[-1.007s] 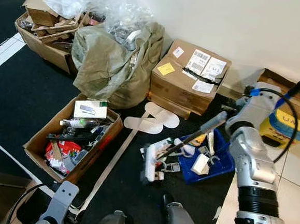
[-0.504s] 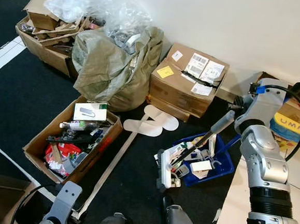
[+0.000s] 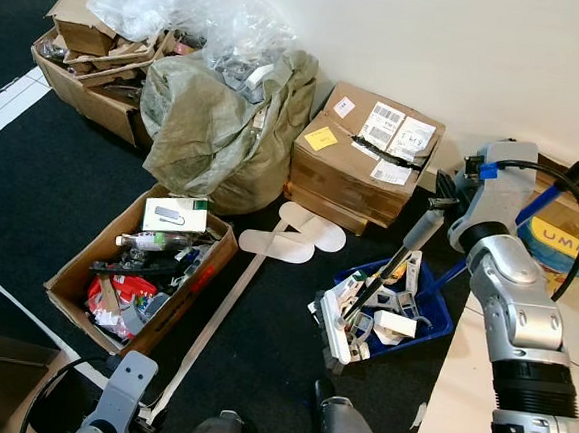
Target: Sweep floor
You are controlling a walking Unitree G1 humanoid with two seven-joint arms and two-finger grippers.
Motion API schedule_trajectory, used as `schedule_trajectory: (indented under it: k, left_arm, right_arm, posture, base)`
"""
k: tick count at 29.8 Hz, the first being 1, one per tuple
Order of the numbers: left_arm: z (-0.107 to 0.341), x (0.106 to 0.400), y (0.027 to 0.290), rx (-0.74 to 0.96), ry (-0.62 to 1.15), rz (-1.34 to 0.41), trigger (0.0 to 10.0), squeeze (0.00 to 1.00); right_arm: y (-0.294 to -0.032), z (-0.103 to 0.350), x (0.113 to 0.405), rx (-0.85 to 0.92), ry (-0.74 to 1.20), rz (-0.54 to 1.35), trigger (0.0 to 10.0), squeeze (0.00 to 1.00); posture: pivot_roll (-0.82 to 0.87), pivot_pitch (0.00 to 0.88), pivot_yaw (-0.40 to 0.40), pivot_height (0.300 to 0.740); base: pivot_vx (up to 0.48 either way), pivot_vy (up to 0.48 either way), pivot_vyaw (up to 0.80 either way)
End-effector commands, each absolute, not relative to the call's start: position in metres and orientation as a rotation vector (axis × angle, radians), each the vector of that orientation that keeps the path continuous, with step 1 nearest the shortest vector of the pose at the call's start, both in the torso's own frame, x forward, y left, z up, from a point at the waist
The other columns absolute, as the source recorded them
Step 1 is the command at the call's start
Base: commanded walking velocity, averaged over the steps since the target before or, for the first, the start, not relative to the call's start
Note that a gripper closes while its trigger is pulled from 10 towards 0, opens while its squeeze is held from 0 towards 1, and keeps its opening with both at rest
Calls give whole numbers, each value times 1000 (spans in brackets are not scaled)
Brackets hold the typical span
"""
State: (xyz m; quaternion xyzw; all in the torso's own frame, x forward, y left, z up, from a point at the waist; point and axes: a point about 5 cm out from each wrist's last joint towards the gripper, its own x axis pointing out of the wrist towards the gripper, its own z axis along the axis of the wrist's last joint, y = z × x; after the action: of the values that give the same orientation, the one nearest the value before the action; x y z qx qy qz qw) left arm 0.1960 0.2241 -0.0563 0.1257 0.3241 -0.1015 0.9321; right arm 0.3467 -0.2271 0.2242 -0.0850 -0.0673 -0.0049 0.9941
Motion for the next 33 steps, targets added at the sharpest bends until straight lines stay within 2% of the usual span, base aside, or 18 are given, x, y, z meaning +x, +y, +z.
schedule_trajectory:
  k: [1, 8, 18, 33]
  left_arm:
    - [-67, 178, 226, 255, 739, -209, 10000, 0]
    - [-67, 180, 224, 255, 743, -210, 10000, 0]
    - [-67, 182, 224, 250, 757, -204, 10000, 0]
    - [-68, 181, 224, 245, 771, -196, 10000, 0]
  right_arm:
    - [-237, 238, 345, -275, -204, -54, 10000, 0]
    - [-239, 253, 344, -290, -276, -36, 10000, 0]
    - [-237, 283, 343, -209, -369, 1, 10000, 0]
    - [-241, 281, 345, -306, -286, 12, 10000, 0]
  posture:
    - [-19, 286, 81, 740]
    - [-26, 269, 84, 740]
    - [-41, 240, 88, 740]
    - [-47, 233, 86, 740]
  base:
    - [0, 0, 0]
    - [0, 0, 0]
    - [0, 0, 0]
    - [0, 0, 0]
